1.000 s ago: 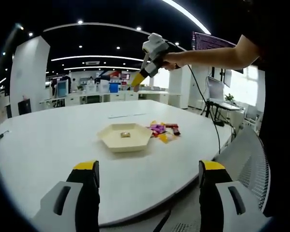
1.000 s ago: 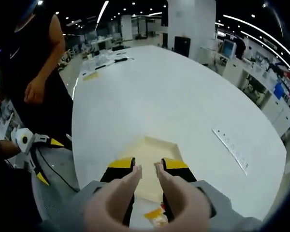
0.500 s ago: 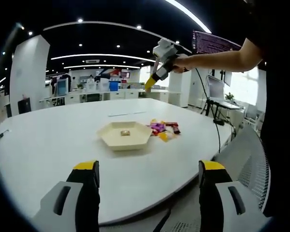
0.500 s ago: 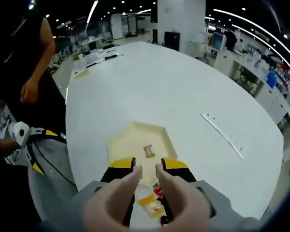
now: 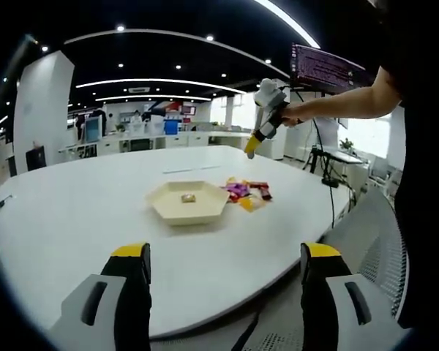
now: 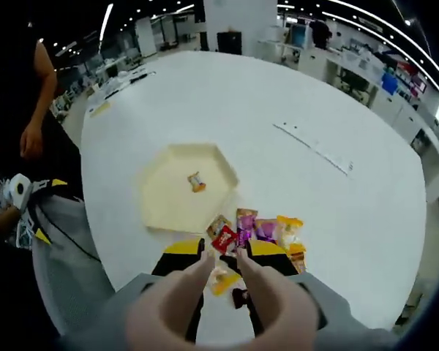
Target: Place the target food into the container with the food tongs after gripping and lifting it, then release it inside without dropping or visibly crushing the food.
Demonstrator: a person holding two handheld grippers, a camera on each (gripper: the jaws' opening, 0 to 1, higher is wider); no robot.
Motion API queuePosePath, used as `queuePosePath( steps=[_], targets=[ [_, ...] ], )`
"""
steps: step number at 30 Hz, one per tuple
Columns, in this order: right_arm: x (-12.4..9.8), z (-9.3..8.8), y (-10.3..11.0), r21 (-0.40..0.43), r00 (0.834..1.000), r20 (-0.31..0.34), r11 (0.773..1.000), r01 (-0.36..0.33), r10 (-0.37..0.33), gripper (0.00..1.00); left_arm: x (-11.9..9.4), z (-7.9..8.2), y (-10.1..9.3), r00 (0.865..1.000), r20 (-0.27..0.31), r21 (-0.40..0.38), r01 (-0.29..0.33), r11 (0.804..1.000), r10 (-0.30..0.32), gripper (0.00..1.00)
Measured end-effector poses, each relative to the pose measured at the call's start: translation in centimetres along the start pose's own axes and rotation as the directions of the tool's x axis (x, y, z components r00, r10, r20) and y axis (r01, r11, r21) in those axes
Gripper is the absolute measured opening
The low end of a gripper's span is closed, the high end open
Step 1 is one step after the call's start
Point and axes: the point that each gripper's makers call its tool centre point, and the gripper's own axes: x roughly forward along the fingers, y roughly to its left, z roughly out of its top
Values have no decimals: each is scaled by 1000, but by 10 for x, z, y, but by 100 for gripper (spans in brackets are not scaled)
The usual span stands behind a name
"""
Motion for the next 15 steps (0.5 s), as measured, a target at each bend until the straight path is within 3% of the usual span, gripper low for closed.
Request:
queuePosePath(
  steps=[15],
  targets=[
    [12, -58, -34, 171, 996, -73, 983, 66, -55, 21, 0, -2, 0, 1000, -8, -5, 1, 1000, -1, 82]
  ],
)
